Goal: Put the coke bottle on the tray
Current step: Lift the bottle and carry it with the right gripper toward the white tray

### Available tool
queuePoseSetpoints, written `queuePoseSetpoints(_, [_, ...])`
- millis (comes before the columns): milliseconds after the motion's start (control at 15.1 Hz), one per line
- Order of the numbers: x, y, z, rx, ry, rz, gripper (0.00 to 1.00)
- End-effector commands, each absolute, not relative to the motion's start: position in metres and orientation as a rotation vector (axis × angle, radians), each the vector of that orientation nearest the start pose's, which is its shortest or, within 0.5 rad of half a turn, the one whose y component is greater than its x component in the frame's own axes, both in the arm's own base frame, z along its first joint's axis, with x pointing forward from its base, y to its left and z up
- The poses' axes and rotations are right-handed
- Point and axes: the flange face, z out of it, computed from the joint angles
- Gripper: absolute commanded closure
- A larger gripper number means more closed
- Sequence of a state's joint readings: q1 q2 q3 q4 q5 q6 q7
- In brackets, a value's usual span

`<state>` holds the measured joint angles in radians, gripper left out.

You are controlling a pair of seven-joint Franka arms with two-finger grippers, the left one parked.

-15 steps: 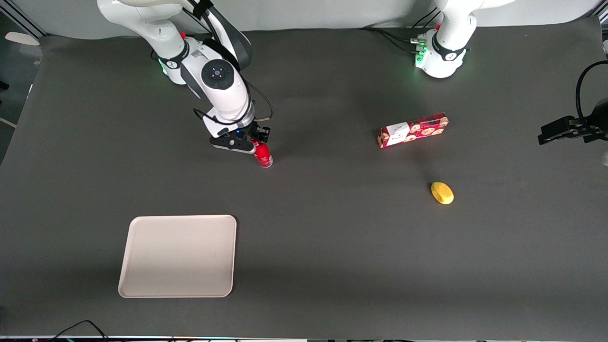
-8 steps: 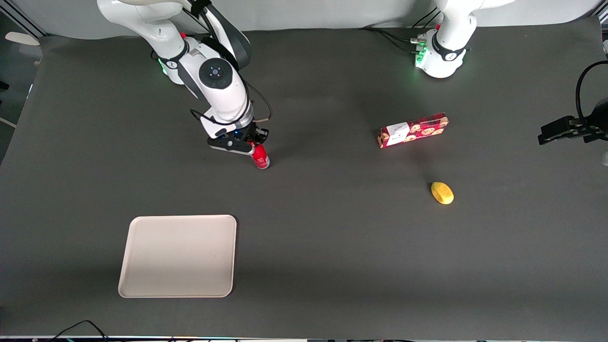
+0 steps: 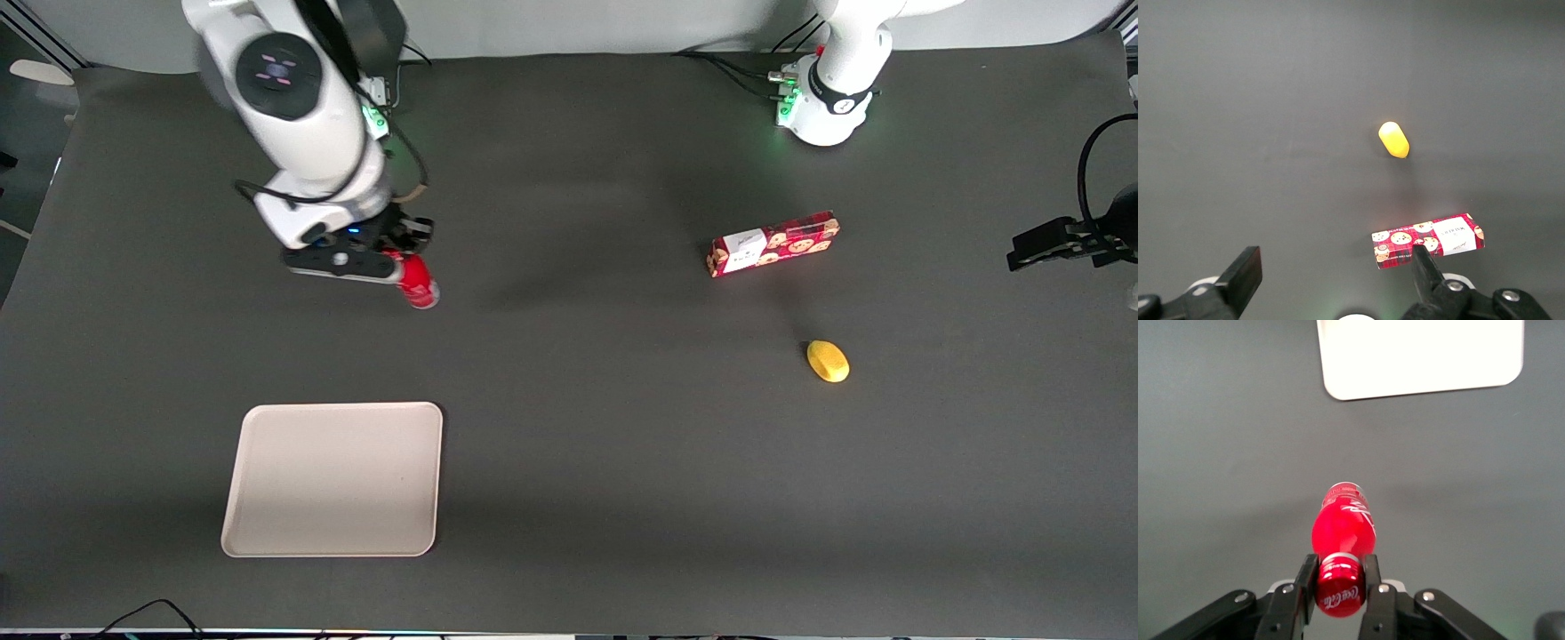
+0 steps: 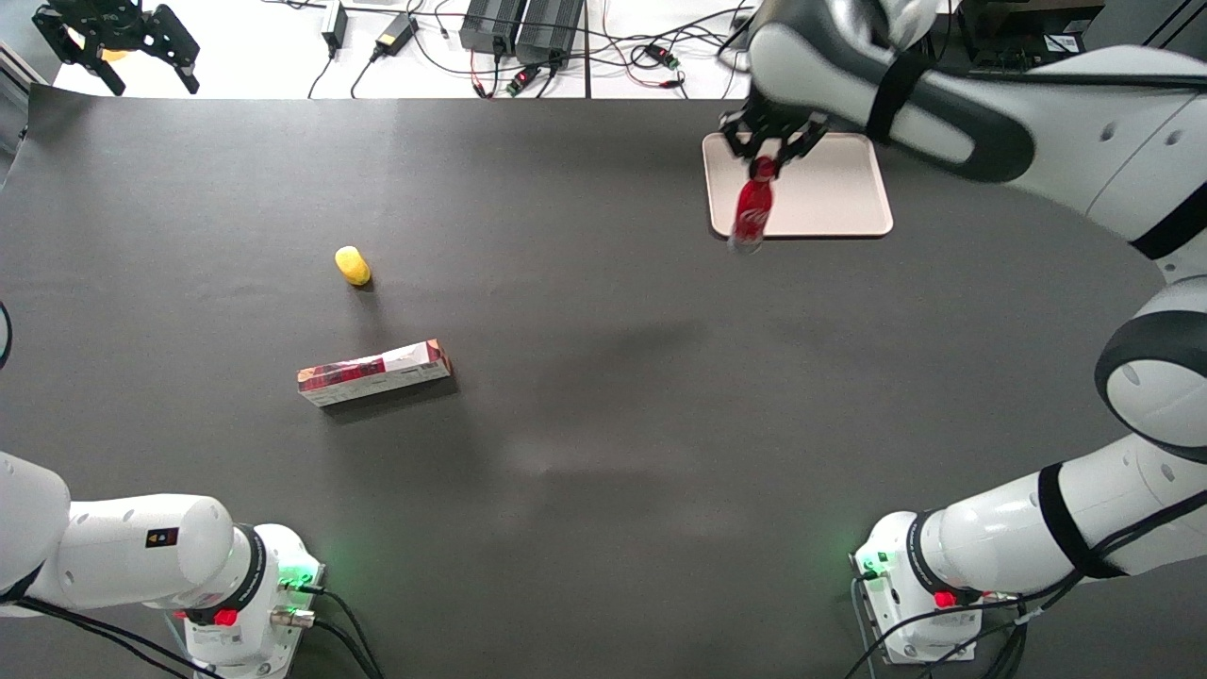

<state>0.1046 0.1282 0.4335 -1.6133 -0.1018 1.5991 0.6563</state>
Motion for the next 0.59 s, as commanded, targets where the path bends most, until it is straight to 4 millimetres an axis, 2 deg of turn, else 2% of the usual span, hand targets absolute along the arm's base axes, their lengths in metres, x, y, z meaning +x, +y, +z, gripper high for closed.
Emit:
queuePoseSetpoints(0, [0.545, 0.206, 0.603, -3.22, 0.003, 0.192, 1.0])
queuePoseSetpoints(132, [0.556, 0.161, 0.617, -3.217, -0.102, 0.213, 1.0])
queuePoseSetpoints(264, [0.57, 0.106, 0.618, -3.214, -0.201, 0.224, 1.0])
queuePoseSetpoints(396, [0.584, 0.05, 0.608, -3.213, -0.301, 0.255, 1.0])
queuePoseSetpoints(528, [0.606, 0.004, 0.582, -3.207, -0.348, 0.308, 1.0])
